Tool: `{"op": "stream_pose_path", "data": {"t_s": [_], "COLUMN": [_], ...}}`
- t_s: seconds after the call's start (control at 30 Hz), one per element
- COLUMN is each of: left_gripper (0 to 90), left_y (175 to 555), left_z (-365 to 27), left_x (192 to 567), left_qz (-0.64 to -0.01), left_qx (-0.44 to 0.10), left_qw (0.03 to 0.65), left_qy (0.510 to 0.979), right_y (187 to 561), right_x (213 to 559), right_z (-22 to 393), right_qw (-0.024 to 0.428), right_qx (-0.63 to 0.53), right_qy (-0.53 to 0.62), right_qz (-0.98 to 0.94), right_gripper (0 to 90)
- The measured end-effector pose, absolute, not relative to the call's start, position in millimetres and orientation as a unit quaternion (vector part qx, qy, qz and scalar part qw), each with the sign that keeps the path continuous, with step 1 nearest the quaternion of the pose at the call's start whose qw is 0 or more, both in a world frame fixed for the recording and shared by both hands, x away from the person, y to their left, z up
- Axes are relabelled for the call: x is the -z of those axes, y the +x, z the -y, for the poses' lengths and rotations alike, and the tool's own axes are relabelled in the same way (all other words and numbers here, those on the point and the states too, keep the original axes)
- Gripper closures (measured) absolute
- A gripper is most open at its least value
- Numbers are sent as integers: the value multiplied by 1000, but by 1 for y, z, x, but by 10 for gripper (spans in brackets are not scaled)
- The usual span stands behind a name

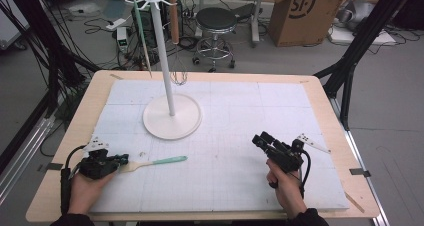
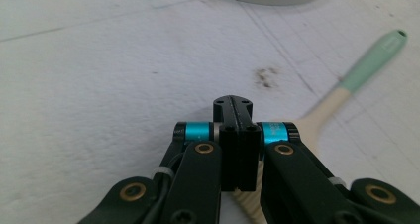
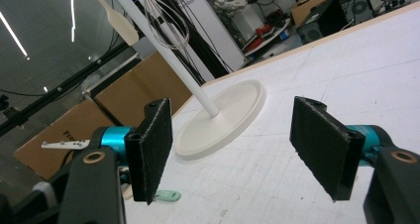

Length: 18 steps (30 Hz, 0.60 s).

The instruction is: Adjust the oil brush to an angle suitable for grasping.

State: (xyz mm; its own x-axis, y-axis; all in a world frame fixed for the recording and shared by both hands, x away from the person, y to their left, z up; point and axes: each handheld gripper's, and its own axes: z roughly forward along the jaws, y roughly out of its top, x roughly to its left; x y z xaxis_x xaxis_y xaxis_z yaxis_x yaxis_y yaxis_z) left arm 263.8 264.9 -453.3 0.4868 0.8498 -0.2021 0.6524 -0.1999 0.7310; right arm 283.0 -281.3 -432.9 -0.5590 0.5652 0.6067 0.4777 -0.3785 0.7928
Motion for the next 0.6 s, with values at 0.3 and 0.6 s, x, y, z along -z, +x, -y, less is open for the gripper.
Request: {"op": "stream_pose_path", "data": {"t_s": [0.3, 0.6], "left_gripper": [900, 900], "left_y": [244, 243], "left_z": [-235, -186], "left_x": [450, 449], "left_qz": [-461, -407], "left_qx": [-94, -53], "left_qw": [391, 398], "left_qy": [791, 820], "right_y": [282, 283], "right_x": [432, 432], "right_z": [281, 280], "right_qw": [28, 34], "right_qx": [-687, -688], "right_qy": [469, 467], "right_qz": [-554, -554], "right_gripper": [327, 327]}}
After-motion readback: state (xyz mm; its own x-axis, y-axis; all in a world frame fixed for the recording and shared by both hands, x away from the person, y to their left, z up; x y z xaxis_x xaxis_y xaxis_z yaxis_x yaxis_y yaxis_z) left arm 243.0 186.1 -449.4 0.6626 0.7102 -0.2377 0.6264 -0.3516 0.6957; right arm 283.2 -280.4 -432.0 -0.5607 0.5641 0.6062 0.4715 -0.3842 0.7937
